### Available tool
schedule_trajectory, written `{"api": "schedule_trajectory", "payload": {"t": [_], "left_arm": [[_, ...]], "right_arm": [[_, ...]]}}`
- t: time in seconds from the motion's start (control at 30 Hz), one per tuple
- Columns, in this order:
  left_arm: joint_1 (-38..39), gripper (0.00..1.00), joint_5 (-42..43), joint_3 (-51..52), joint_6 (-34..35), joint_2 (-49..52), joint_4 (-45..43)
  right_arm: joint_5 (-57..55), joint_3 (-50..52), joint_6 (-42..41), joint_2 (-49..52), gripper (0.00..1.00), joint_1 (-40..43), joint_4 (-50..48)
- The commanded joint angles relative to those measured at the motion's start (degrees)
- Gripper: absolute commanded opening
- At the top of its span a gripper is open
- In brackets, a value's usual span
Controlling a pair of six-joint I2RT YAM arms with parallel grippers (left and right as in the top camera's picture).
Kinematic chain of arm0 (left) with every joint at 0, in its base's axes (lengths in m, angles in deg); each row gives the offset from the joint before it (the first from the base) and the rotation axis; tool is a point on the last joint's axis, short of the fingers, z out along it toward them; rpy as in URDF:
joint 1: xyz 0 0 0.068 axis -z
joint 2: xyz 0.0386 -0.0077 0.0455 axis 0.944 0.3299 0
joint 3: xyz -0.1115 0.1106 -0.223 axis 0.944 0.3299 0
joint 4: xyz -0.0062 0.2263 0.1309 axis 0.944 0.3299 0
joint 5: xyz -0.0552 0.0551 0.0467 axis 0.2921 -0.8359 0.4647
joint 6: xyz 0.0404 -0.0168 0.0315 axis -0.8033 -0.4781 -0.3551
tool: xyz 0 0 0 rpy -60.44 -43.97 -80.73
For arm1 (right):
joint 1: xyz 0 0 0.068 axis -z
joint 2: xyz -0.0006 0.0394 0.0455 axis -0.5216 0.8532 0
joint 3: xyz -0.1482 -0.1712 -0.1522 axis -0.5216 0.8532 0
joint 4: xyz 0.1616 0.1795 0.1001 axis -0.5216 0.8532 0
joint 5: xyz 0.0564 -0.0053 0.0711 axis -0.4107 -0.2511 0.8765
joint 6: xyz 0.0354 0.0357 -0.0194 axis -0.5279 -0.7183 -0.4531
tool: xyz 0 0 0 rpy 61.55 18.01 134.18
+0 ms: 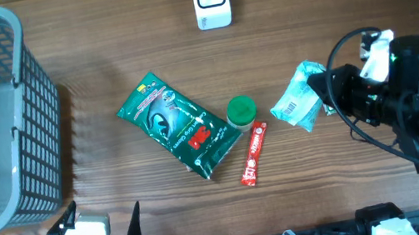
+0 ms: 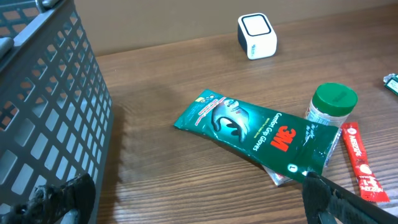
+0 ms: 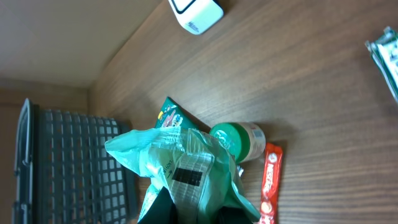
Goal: Scan the item barcode
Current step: 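Hold the packet's barcode up under the scanner with the right gripper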
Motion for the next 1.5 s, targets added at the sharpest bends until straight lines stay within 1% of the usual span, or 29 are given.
{"api": "schedule_trajectory", "payload": {"t": [0.0,0.1,0.17,0.2,0.27,0.3,0.33,0.37,0.47,0.5,0.57,0.67,0.7,0.77,0.83,0.93,1.0,1.07,1.17,1.3,1.37,1.47], "left_arm": [[0.3,1.00,0.7,0.1,0.2,0.0,-0.2],[0.3,1.00,0.7,0.1,0.2,0.0,-0.2],[0.3,1.00,0.7,0.1,0.2,0.0,-0.2],[0.3,1.00,0.7,0.1,0.2,0.0,-0.2],[0.3,1.00,0.7,0.1,0.2,0.0,-0.2],[0.3,1.00,0.7,0.1,0.2,0.0,-0.2],[0.3,1.00,0.7,0.1,0.2,0.0,-0.2],[0.3,1.00,0.7,0.1,0.2,0.0,-0.2],[0.3,1.00,0.7,0.1,0.2,0.0,-0.2],[0.3,1.00,0.7,0.1,0.2,0.0,-0.2],[0.3,1.00,0.7,0.1,0.2,0.0,-0.2],[0.3,1.00,0.7,0.1,0.2,0.0,-0.2],[0.3,1.00,0.7,0.1,0.2,0.0,-0.2],[0.3,1.00,0.7,0.1,0.2,0.0,-0.2],[0.3,1.00,0.7,0.1,0.2,0.0,-0.2],[0.3,1.00,0.7,0.1,0.2,0.0,-0.2],[0.3,1.00,0.7,0.1,0.2,0.0,-0.2],[0.3,1.00,0.7,0.1,0.2,0.0,-0.2],[0.3,1.00,0.7,0.1,0.2,0.0,-0.2],[0.3,1.00,0.7,0.1,0.2,0.0,-0.2],[0.3,1.00,0.7,0.1,0.2,0.0,-0.2],[0.3,1.00,0.7,0.1,0.2,0.0,-0.2]], "right_arm": [[-1.2,-0.9,-4.2,-0.3,0.04,-0.2,1.0],[-1.2,-0.8,-4.2,-0.3,0.04,-0.2,2.9],[-1.1,-0.7,-4.0,0.0,0.04,-0.2,2.0],[-0.2,-0.7,-1.8,0.1,0.04,-0.2,0.0],[4.7,-0.8,6.2,0.2,0.04,-0.3,-6.8],[4.1,-0.7,8.9,0.2,0.04,-0.7,-9.5],[2.1,-0.8,11.6,0.3,0.05,-1.4,-12.3],[-3.1,-0.8,14.3,1.0,0.05,-2.9,-16.2],[-19.3,-0.7,15.4,5.8,0.05,-8.5,-25.1],[-22.6,-0.7,16.8,8.5,0.05,-10.7,-28.9],[-30.4,-0.8,22.6,14.6,0.05,-14.8,-37.5],[-51.2,-0.8,29.0,24.8,0.05,-19.7,-51.1],[-61.0,-0.8,31.2,29.1,0.05,-21.3,-57.8],[-70.8,-0.8,35.7,35.5,0.05,-22.9,-69.5],[-73.2,-0.8,42.4,42.9,0.05,-24.0,-84.1],[-73.1,-0.8,48.1,52.1,0.05,-25.0,-102.9],[-70.0,-1.7,50.6,57.5,0.05,-25.1,-109.2],[-65.6,-4.8,52.6,62.3,0.05,-25.1,-107.9],[-63.3,-12.1,55.2,68.4,0.05,-25.1,-106.9],[-55.8,-19.9,55.8,72.0,0.05,-25.1,-97.6],[-55.5,-23.2,56.4,74.1,0.05,-25.1,-95.2],[-55.4,-27.1,60.2,77.3,0.05,-25.2,-92.2]]}}
